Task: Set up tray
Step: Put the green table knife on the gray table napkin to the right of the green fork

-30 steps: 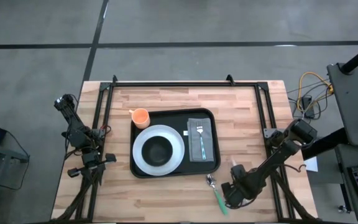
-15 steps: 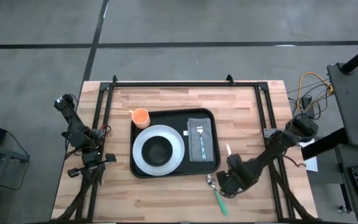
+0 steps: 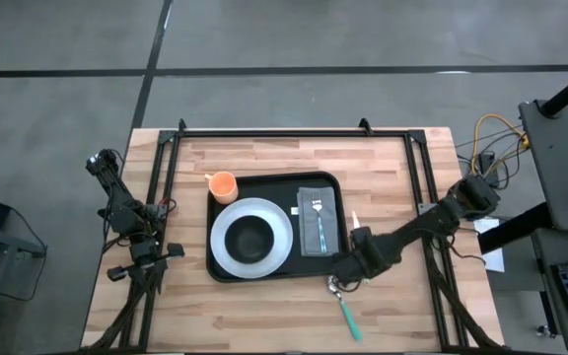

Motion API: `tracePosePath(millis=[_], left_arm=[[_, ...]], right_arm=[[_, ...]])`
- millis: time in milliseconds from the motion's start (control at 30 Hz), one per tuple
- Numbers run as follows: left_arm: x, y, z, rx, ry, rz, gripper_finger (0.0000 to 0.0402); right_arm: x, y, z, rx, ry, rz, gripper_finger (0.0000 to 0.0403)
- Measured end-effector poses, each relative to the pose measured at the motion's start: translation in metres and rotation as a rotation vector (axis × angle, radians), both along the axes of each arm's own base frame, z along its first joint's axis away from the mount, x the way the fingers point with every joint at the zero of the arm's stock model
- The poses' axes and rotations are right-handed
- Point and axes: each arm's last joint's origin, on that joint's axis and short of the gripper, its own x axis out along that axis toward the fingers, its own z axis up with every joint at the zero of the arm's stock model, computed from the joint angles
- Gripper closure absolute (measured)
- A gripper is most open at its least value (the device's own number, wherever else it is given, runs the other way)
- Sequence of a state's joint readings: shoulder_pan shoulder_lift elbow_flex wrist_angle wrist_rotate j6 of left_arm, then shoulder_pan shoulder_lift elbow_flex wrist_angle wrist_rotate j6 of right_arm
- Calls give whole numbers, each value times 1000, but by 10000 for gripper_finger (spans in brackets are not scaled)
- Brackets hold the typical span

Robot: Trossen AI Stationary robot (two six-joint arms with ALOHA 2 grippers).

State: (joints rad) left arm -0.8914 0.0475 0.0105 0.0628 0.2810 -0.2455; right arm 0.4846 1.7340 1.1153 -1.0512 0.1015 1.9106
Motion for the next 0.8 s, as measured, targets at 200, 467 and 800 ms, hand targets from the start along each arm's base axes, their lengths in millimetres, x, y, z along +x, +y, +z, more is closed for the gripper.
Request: tracePosePath(millis=[200,467,800], left_arm=[[0,0,0,0,0,0,317],[0,0,0,0,0,0,317],[0,0,0,0,0,0,317]], right_arm=[[7,-13,0,1,-1,-5,387],[13,-21,0,3,-29,-27,387],[29,-35,2,-6,-130,-75,387]])
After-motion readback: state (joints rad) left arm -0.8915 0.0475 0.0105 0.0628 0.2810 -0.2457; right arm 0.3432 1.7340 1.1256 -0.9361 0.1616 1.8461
